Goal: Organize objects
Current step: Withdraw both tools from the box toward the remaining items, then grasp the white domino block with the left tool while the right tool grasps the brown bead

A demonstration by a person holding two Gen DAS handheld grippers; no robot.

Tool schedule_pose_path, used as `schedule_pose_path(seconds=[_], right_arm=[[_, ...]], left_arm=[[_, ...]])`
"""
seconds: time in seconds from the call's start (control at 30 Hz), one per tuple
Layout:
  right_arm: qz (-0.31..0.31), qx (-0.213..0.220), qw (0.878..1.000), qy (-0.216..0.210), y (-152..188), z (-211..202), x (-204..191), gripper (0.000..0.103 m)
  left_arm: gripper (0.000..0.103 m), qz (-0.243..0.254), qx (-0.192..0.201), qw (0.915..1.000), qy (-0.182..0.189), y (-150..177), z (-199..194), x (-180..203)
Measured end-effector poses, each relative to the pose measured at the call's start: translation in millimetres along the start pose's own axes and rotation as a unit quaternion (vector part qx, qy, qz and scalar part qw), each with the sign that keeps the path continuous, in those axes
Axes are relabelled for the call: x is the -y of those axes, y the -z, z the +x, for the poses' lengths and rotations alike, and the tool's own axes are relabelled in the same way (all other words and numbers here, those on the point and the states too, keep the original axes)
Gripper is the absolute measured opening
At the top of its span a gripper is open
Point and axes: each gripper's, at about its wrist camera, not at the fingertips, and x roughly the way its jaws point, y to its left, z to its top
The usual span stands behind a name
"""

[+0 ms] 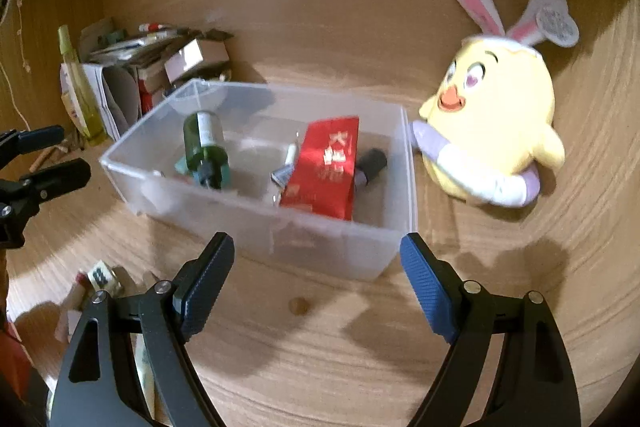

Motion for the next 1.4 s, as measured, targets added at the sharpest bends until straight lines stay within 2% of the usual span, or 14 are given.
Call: schedule_pose_path(seconds=[0.1, 0.3, 0.43, 0.5, 0.57, 0.77, 0.87, 0.9, 0.97, 1.07, 1.13, 1.3, 1.4], right_arm=[[0.005, -0.012, 1.0, 0.004, 11.4, 2.8, 3.9, 0.083], [0.01, -0.055, 0.998, -0.02, 29.4, 19.4, 6.5, 0.083], [0.005, -0.064, 0.998, -0.02, 34.2, 27.6, 1.6, 0.081], [0.004, -0.067, 0.998, -0.018, 34.5, 30.2, 0.1, 0.074], [0.004, -0.073, 0.997, -0.022, 33.2, 34.8, -0.9, 0.06], [-0.003, -0.082, 0.996, -0.023, 32.5, 42.7, -5.6, 0.037], [-0.002, -0.085, 0.996, -0.027, 32.4, 45.9, -7.2, 0.029], [-0.003, -0.084, 0.996, -0.027, 32.0, 46.5, -8.0, 0.027], [-0.005, -0.083, 0.996, -0.027, 31.5, 47.3, -9.8, 0.019], [-0.008, -0.08, 0.996, -0.028, 31.8, 47.6, -12.7, 0.014], [-0.009, -0.079, 0.996, -0.028, 31.6, 47.4, -14.1, 0.012], [-0.004, -0.071, 0.997, -0.03, 30.4, 44.1, -12.6, 0.012], [-0.001, -0.066, 0.997, -0.033, 27.9, 42.1, -13.4, 0.012]], left_arm=[[0.1, 0.003, -0.012, 0.9999, 0.005, 8.0, 3.4, 0.7], [0.1, -0.004, -0.047, 0.9975, 0.053, 22.3, 15.0, 8.1], [0.1, 0.009, -0.064, 0.9964, 0.054, 35.2, 22.5, 15.7], [0.1, 0.015, -0.071, 0.996, 0.053, 40.8, 25.3, 17.7], [0.1, 0.021, -0.08, 0.995, 0.056, 47.0, 27.7, 19.6], [0.1, 0.033, -0.09, 0.9933, 0.065, 60.9, 28.9, 21.2], [0.098, 0.032, -0.097, 0.9922, 0.071, 65.1, 32.5, 22.1], [0.096, 0.033, -0.098, 0.9921, 0.071, 65.9, 33.3, 22.6], [0.079, 0.036, -0.106, 0.9909, 0.075, 67.3, 35.9, 23.5], [0.07, 0.033, -0.113, 0.9899, 0.079, 68.1, 39.0, 23.2], [0.063, 0.032, -0.112, 0.9894, 0.087, 68.2, 37.8, 23.1], [0.035, 0.032, -0.104, 0.9901, 0.089, 67.9, 36.8, 22.0], [0.034, 0.02, -0.104, 0.9897, 0.097, 67.6, 37.1, 18.1]])
